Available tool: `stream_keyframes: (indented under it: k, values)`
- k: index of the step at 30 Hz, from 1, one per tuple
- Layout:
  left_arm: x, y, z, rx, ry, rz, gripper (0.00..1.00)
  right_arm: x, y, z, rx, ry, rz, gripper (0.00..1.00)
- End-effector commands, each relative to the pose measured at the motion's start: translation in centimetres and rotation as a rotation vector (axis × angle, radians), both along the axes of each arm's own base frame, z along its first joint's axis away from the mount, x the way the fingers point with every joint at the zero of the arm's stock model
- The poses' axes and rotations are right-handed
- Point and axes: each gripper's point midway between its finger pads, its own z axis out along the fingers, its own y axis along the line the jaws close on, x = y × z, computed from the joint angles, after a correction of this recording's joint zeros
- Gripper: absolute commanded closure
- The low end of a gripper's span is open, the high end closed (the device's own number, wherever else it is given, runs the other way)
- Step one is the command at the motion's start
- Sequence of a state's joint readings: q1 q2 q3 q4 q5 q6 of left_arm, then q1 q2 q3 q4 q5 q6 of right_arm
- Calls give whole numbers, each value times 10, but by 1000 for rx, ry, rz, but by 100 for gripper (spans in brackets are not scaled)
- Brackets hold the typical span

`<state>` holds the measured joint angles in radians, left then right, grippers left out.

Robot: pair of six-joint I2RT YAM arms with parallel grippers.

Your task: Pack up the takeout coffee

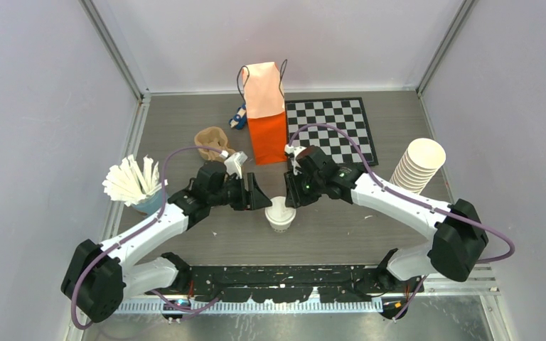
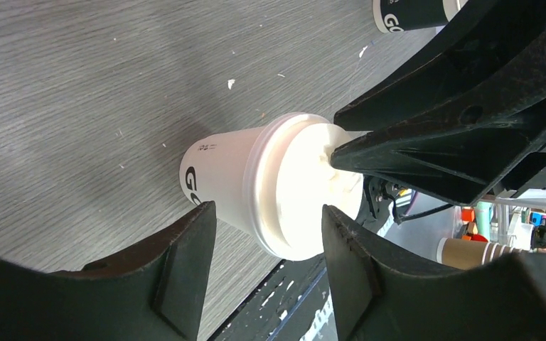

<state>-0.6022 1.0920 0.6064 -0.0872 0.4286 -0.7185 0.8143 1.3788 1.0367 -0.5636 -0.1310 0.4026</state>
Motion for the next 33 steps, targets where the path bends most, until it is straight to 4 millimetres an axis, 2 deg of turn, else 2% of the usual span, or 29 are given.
stream_keyframes:
  k: [1, 4, 9, 14, 17, 24, 29, 33]
  values:
    - [3, 0, 12, 3, -50, -7, 43, 10, 11, 14, 34, -42, 31, 62]
    - [2, 0, 10, 4, -46, -10, 44, 11, 12, 10, 25, -34, 37, 63]
    - [1, 0, 9, 4, -45, -14, 45, 11, 12, 11, 24, -35, 38, 73]
    - [0, 1, 11, 6, -50, -13, 46, 12, 2, 8, -22, -35, 6, 82]
    - [0, 5, 6, 25, -49, -6, 46, 11, -5, 3, -48, -25, -9, 82]
    - [-2, 7, 6, 31, -49, -5, 46, 14, -21, 18, -46, -41, -80, 82]
    - [-3, 8, 8, 33, -53, -2, 46, 18, -39, 20, -70, -44, -145, 83]
    - [-4, 9, 8, 32, -57, 0, 46, 18, -46, 25, -56, -46, -161, 84]
